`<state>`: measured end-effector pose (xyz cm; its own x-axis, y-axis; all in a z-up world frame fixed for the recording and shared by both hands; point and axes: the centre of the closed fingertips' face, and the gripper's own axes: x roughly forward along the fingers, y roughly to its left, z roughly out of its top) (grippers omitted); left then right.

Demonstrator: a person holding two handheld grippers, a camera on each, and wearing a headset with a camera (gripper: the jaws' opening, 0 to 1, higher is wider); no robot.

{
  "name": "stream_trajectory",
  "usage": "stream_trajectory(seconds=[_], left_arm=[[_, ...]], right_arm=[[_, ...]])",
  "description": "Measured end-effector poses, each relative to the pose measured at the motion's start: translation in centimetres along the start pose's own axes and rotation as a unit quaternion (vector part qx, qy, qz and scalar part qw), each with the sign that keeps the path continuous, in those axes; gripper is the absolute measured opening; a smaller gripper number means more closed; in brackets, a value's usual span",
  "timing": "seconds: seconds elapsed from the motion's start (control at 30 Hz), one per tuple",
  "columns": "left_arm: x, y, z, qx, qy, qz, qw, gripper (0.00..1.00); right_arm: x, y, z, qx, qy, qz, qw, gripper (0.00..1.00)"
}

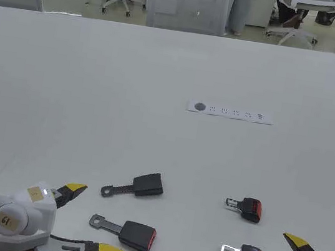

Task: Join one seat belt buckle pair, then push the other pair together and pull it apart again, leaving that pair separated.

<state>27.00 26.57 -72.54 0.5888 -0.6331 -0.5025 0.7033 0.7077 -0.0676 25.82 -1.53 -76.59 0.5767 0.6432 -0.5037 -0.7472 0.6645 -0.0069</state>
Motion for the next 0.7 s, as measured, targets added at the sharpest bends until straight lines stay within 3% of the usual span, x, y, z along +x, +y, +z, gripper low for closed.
stream_trajectory(seconds=[0.7], left_arm=[[0.4, 0.13, -0.51, -0.002, 0.01, -0.001, 0.9999, 0.99]], right_arm=[[0.34, -0.19, -0.87, 0.006, 0.012, 0.006, 0.9999, 0.95]])
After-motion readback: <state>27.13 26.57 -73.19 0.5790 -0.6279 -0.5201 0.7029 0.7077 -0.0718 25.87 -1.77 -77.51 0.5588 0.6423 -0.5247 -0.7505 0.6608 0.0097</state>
